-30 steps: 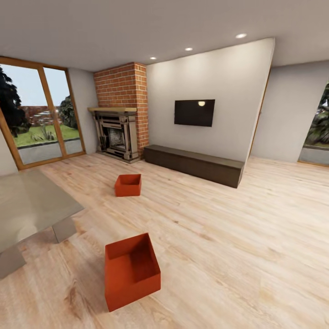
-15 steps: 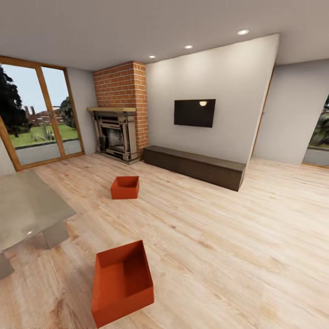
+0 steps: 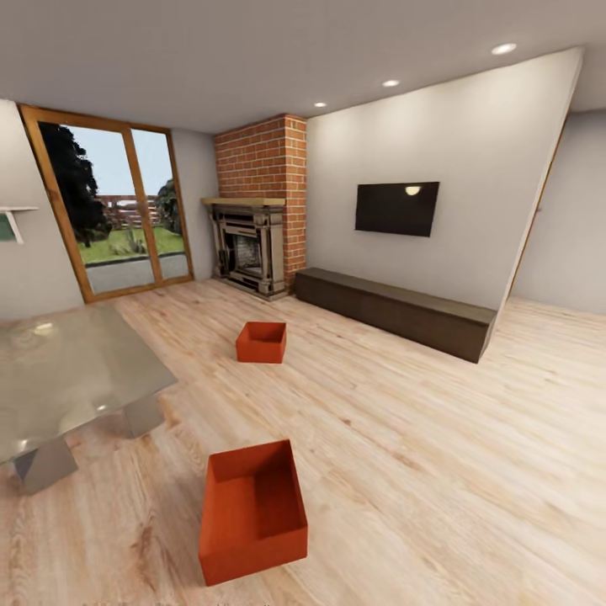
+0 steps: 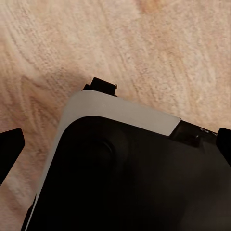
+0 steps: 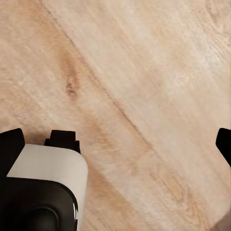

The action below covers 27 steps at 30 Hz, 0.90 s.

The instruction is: Move the two storage containers from the living room to the garage. In the garage, place one container on the floor and stack the other container on top of it (either order is fine).

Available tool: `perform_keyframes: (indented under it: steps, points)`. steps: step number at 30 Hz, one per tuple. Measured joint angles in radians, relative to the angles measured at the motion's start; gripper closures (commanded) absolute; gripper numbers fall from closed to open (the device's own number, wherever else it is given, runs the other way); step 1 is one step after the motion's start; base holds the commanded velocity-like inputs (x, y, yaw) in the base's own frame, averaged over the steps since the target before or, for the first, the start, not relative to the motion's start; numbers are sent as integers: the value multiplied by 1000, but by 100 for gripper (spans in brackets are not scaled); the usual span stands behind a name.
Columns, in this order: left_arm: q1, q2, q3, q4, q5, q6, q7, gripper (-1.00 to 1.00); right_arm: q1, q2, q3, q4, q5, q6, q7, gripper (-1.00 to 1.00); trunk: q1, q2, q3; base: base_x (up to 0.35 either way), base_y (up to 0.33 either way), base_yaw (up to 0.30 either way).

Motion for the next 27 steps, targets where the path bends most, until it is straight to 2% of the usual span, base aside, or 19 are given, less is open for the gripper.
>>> perform_keyframes:
  steps: [18, 22, 27]
  points:
    - [0, 0, 1, -1, 3, -3, 0, -100, 0, 0, 0, 0, 0, 0, 0, -100, 0, 0, 0, 0, 0, 269]
    - [0, 0, 1, 0, 1, -2, 1, -100, 0, -1, 0, 0, 0, 0, 0, -100, 0, 0, 0, 74, 0, 102]
    - [0, 1, 1, 2, 4, -2, 1, -100, 0, -2, 0, 0, 0, 0, 0, -100, -1, 0, 0, 273, 0, 13]
